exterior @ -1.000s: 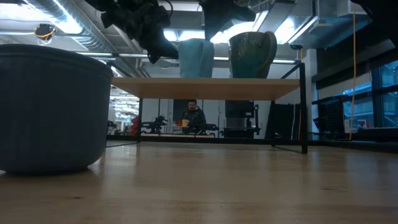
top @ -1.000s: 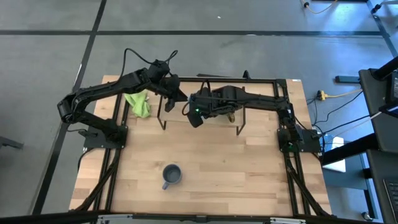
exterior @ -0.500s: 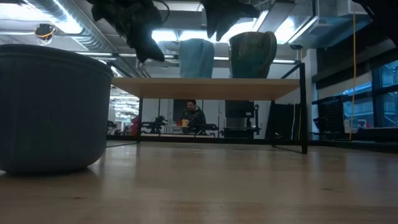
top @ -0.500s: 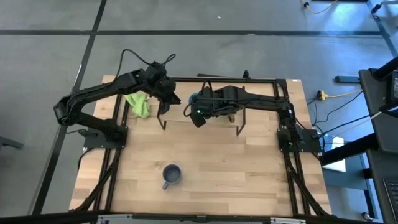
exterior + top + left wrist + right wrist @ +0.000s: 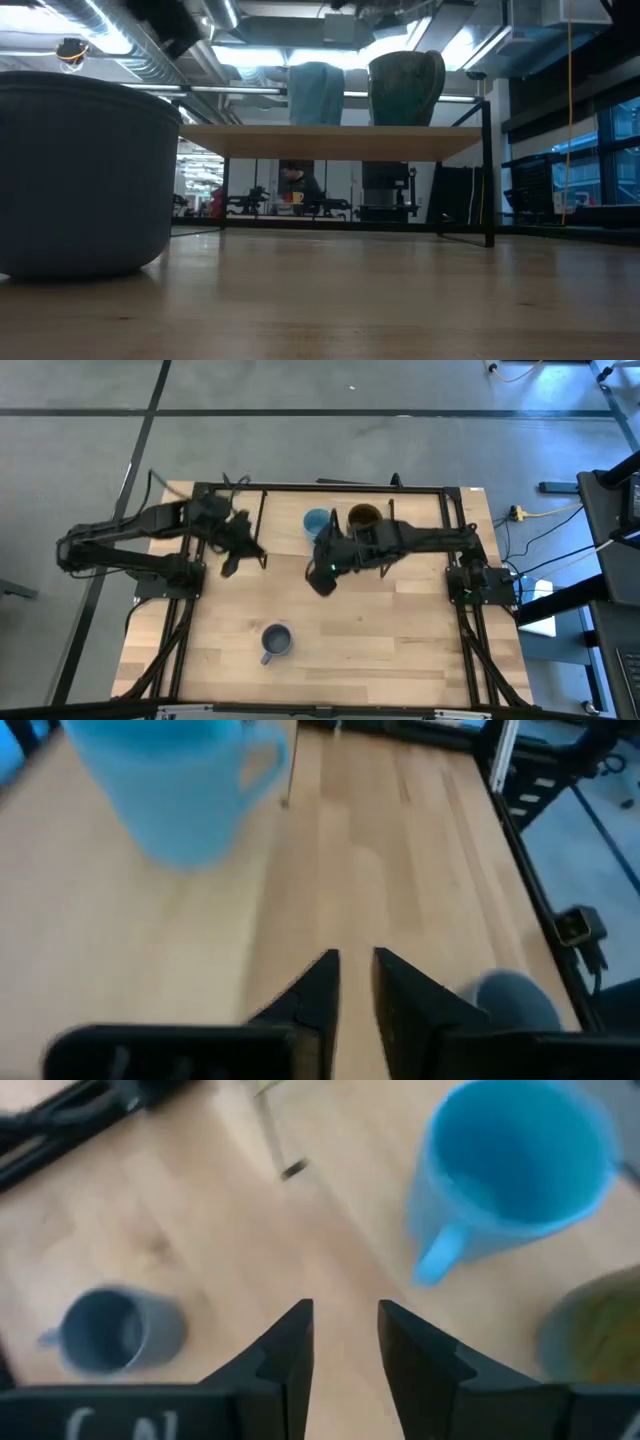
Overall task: Stack small to large cups/mugs on shelf
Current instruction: Put the gray mug on the shelf
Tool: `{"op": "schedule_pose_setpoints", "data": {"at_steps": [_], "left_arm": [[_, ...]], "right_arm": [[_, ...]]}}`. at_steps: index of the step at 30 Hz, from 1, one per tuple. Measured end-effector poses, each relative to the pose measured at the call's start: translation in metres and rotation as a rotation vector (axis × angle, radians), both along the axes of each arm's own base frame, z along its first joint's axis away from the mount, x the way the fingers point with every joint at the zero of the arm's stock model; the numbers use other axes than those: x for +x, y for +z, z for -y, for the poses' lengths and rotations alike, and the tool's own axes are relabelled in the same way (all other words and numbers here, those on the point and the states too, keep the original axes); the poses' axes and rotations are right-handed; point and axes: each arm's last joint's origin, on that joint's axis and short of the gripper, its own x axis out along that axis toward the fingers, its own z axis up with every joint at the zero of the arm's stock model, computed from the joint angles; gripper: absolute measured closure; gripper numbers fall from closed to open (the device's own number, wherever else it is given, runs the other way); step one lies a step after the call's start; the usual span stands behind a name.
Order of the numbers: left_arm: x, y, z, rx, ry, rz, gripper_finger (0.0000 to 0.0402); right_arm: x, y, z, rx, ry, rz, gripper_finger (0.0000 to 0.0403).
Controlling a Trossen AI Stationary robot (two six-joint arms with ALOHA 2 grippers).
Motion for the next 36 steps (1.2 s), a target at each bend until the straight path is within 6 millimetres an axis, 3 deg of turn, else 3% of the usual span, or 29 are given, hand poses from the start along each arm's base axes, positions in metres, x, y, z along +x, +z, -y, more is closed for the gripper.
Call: {"op": "schedule_pose_setpoints", "data": {"at_steps": [5,11,16,20,27,32,36], "left_arm": [[-0.021,-0.042,0.031,-0.152,0.051,-0.007,0.0346],[-0.032,-0.073,0.063,-0.322,0.156,0.006,0.0346],[-0.032,-0.082,0.092,-0.456,0.234,-0.033,0.0346],[-0.022,-0.085,0.121,-0.527,0.177,-0.027,0.0346],[-0.004,-0.094,0.169,-0.249,-0.062,-0.283,0.0346],[0.017,-0.084,0.172,-0.005,0.069,-0.473,0.0346],[0.042,-0.084,0.160,-0.001,0.252,-0.626,0.0346]], "right_arm": [[-0.005,0.000,-0.021,0.011,-0.039,0.016,0.0287],[-0.008,-0.002,-0.037,0.039,-0.062,0.027,0.0287],[-0.017,-0.005,-0.041,0.031,-0.078,-0.048,0.0287],[-0.022,-0.013,-0.043,0.017,-0.084,-0.125,0.0287],[-0.026,-0.019,-0.058,-0.011,0.009,-0.169,0.0287],[-0.026,-0.019,-0.060,0.007,-0.009,-0.164,0.0287],[-0.027,-0.019,-0.064,0.042,-0.049,-0.152,0.0287]]}}
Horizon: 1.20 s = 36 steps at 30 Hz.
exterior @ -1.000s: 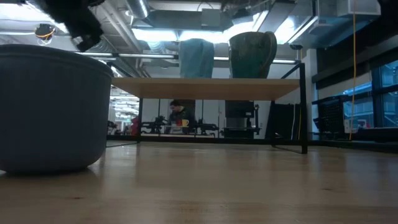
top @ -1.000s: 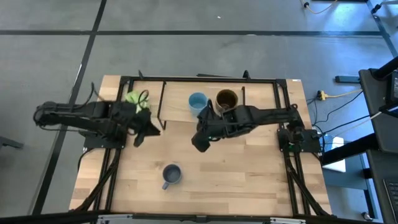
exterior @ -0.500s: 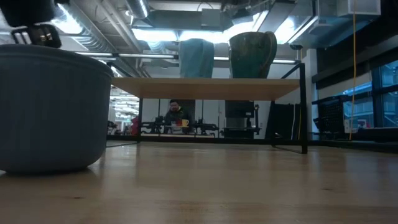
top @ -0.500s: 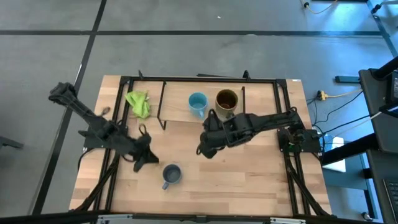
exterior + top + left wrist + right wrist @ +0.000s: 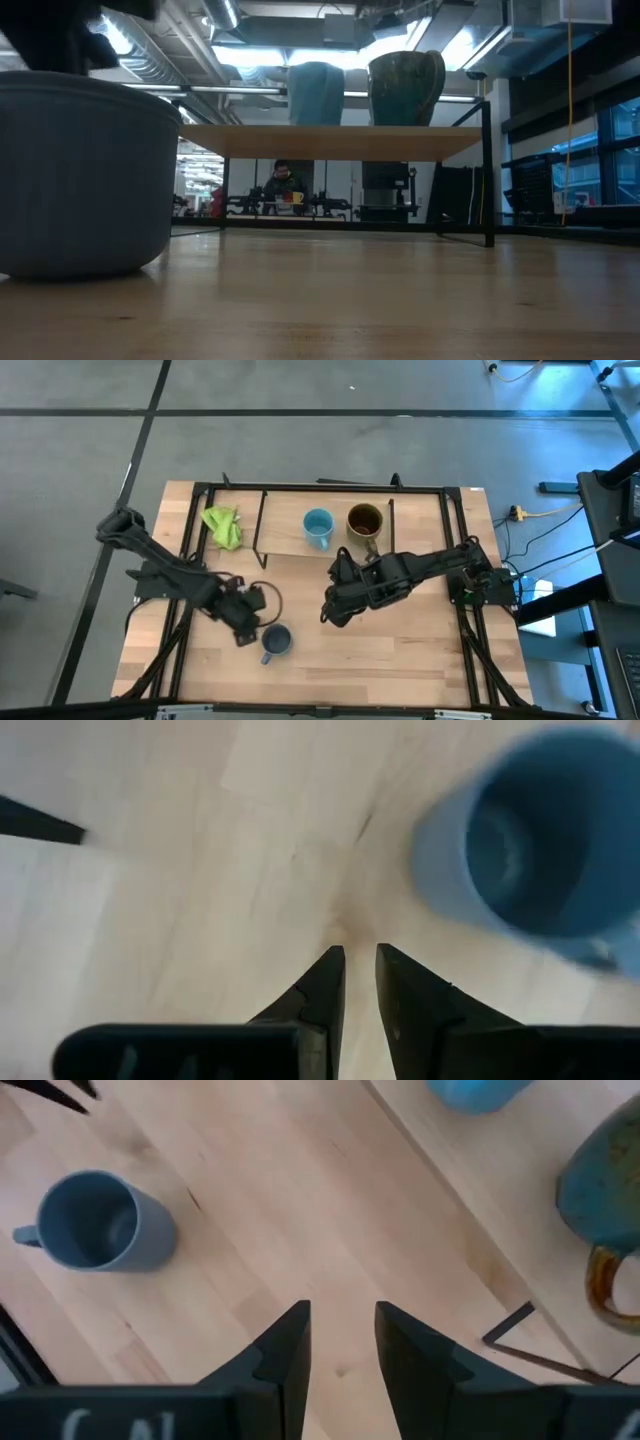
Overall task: Stack small to large cups/mugs on shelf
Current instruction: Put the gray mug on the shelf
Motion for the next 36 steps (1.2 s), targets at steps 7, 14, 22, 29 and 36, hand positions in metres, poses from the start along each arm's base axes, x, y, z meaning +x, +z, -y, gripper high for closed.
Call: {"op": "schedule_pose_setpoints", "data": {"at_steps": [7,14,22,29,36], "left_arm": [[0.044,0.001,-0.008,-0.055,0.183,-0.032,0.0346],[0.065,0.014,-0.006,-0.099,0.252,0.005,0.0346],[0.047,0.014,0.022,-0.109,0.271,-0.041,0.0346],[0.050,-0.004,0.035,-0.117,0.321,-0.103,0.0337],[0.052,-0.012,0.038,-0.114,0.356,-0.130,0.0299]], "right_arm": [[-0.005,0.000,-0.014,0.017,-0.006,0.012,0.0287],[-0.012,0.000,-0.031,0.021,0.034,0.013,0.0287],[-0.021,0.000,-0.051,0.026,0.079,0.016,0.0287],[-0.024,0.000,-0.057,0.051,0.070,0.016,0.0287],[-0.025,0.000,-0.058,0.070,0.057,0.015,0.0287]]}}
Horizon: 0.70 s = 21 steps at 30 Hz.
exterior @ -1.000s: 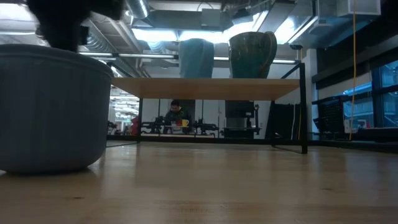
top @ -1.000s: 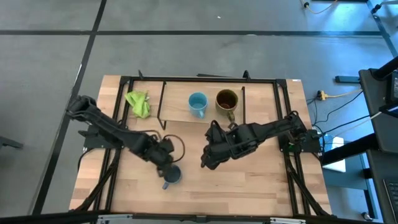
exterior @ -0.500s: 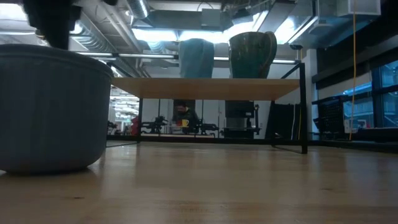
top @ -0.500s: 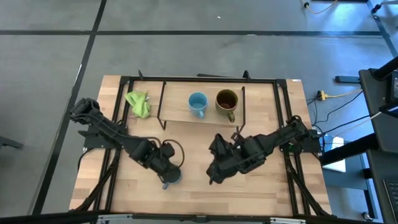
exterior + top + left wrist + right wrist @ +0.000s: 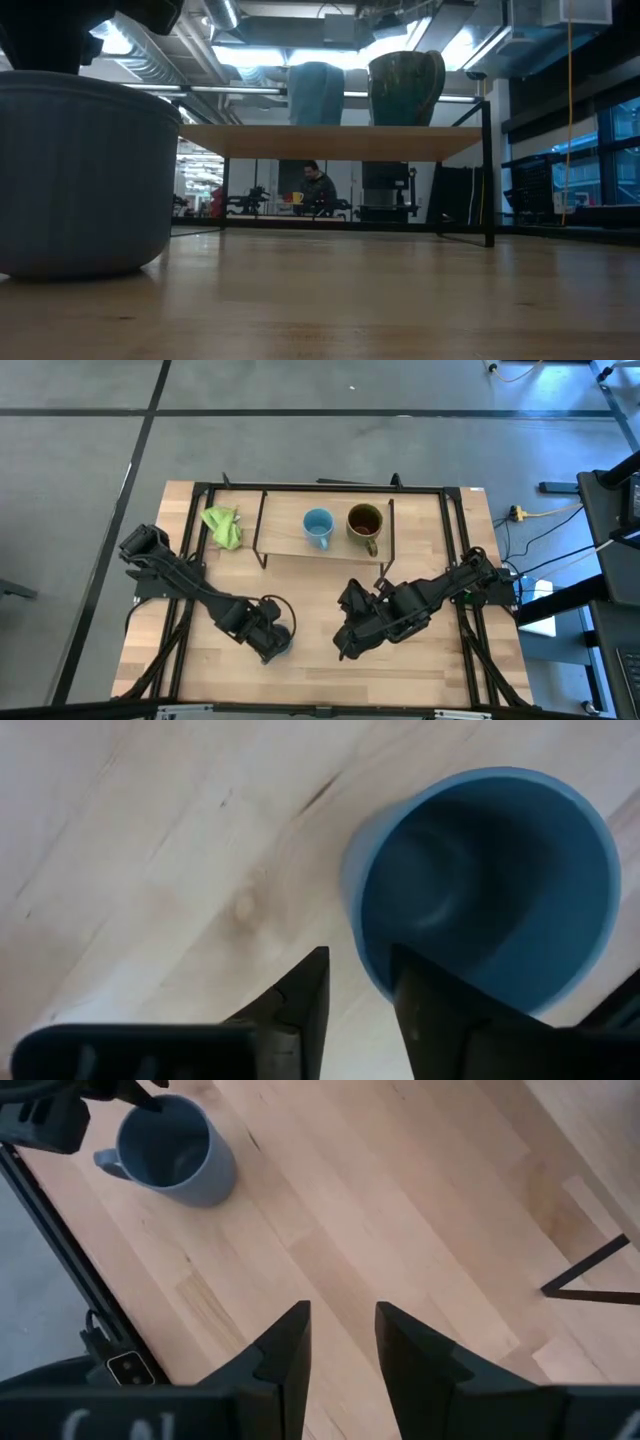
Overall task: Stack small to large cups/mugs on shelf
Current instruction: Put the gray mug on the shelf
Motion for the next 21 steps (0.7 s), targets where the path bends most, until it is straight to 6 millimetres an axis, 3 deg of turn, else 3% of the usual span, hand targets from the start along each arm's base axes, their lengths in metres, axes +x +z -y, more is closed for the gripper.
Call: {"op": "schedule_pose_setpoints", "data": {"at_steps": [11,21], "left_arm": [[0.009,0.002,0.005,-0.019,-0.023,0.115,0.0297],[0.014,-0.009,0.005,0.014,-0.021,0.080,0.0307]], "right_arm": [[0.000,0.000,0.000,0.000,0.001,0.001,0.0287],[0.000,0.000,0.000,0.000,0.001,0.001,0.0287]]}}
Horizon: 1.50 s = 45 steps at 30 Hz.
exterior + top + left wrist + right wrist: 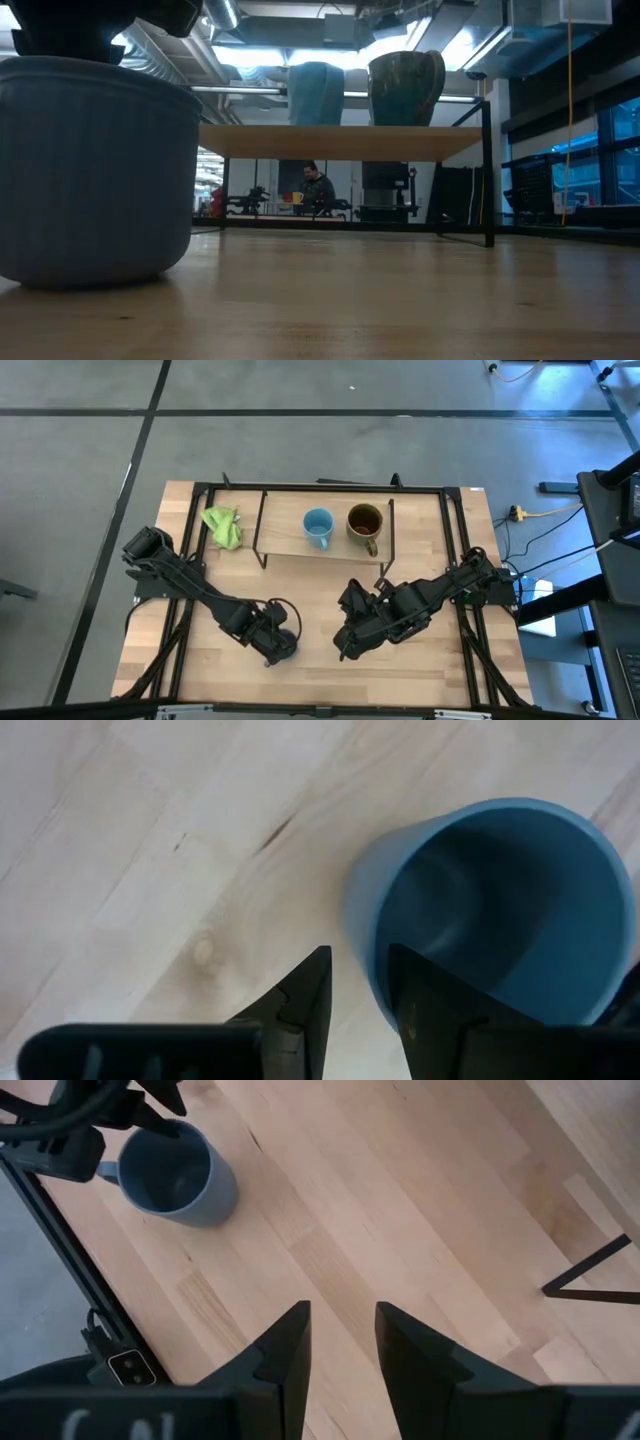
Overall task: Stack small to large cups/mugs on shelf
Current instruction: Put the gray mug on the shelf
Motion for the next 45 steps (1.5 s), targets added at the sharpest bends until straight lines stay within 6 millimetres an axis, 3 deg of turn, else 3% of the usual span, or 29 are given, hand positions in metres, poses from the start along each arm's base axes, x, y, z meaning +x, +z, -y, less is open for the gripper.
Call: {"op": "schedule_pose_setpoints", "data": {"at_steps": [18,29,35,40,45], "left_arm": [[0.004,-0.017,-0.011,-0.036,0.012,-0.053,0.0336],[0.004,-0.016,-0.013,-0.091,0.307,-0.034,0.0395],[0.004,-0.008,-0.020,-0.059,0.369,0.026,0.0385],[-0.004,0.000,-0.041,0.008,0.386,-0.052,0.0390],[-0.017,0.026,-0.064,0.044,0.418,-0.017,0.0391]], "right_arm": [[0.000,0.000,0.000,-0.008,0.018,-0.002,0.0287],[0.009,0.001,0.020,-0.053,-0.109,0.045,0.0287],[0.012,0.001,0.025,-0.080,-0.065,0.031,0.0287],[0.013,0.001,0.029,-0.098,-0.045,0.025,0.0287],[0.014,0.001,0.031,-0.108,-0.035,0.022,0.0287]]}}
